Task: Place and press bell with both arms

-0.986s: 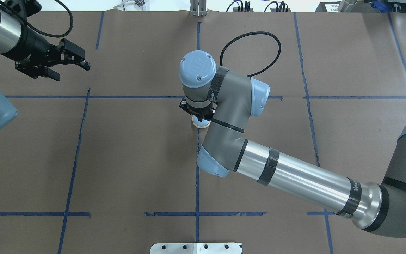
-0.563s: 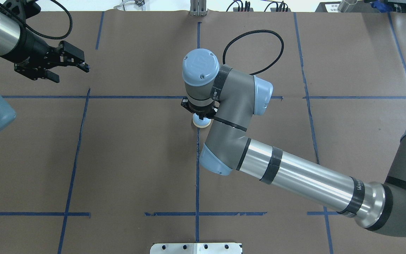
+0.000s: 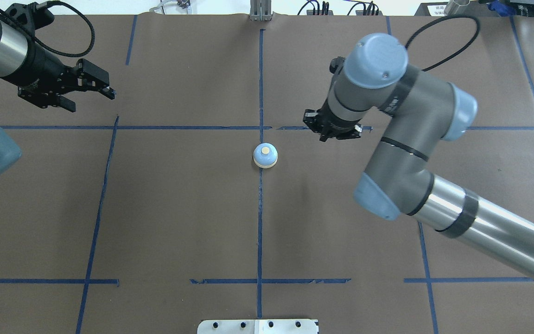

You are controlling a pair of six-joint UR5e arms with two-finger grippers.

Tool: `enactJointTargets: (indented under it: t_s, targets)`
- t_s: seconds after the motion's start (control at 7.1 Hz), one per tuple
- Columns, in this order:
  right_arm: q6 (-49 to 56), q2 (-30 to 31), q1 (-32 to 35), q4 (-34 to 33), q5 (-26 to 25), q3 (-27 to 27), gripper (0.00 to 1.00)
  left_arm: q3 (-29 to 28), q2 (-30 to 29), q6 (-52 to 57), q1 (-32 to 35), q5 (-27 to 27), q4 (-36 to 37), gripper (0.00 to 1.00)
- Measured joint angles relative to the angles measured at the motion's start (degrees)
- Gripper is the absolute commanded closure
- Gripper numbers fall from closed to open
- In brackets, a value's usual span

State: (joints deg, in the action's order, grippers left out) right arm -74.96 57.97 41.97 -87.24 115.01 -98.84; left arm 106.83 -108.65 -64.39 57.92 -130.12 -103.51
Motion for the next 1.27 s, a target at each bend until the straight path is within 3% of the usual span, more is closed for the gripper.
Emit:
enactJointTargets:
  t_s: [0.14, 0.28, 0.7, 0.99, 1.27]
  targets:
    - [6.71, 5.75, 4.57, 0.02, 3.73, -3.67, 0.39, -0.1, 1.63, 3.66, 0.78, 0.02, 0.03, 0.0]
    - [14.87, 11.15, 10.36, -0.02, 7.93, -6.0, 0.0, 0.01, 4.29, 8.87, 2.47, 0.02, 0.05, 0.0]
    - [44.38, 25.74, 30.62, -0.65, 19.29, -7.2, 0.0, 0.78, 16.5, 32.47, 10.68, -0.54, 0.02, 0.0]
    - [62.2, 33.91, 40.49, -0.9, 21.69, -6.49, 0.0, 0.32, 23.69, 49.92, 17.75, -0.8, 0.1, 0.0]
    - [75.68, 37.16, 45.28, -2.36, 22.08, -3.88, 0.0, 0.19, 27.34, 64.83, 23.62, -1.4, 5.21, 0.0]
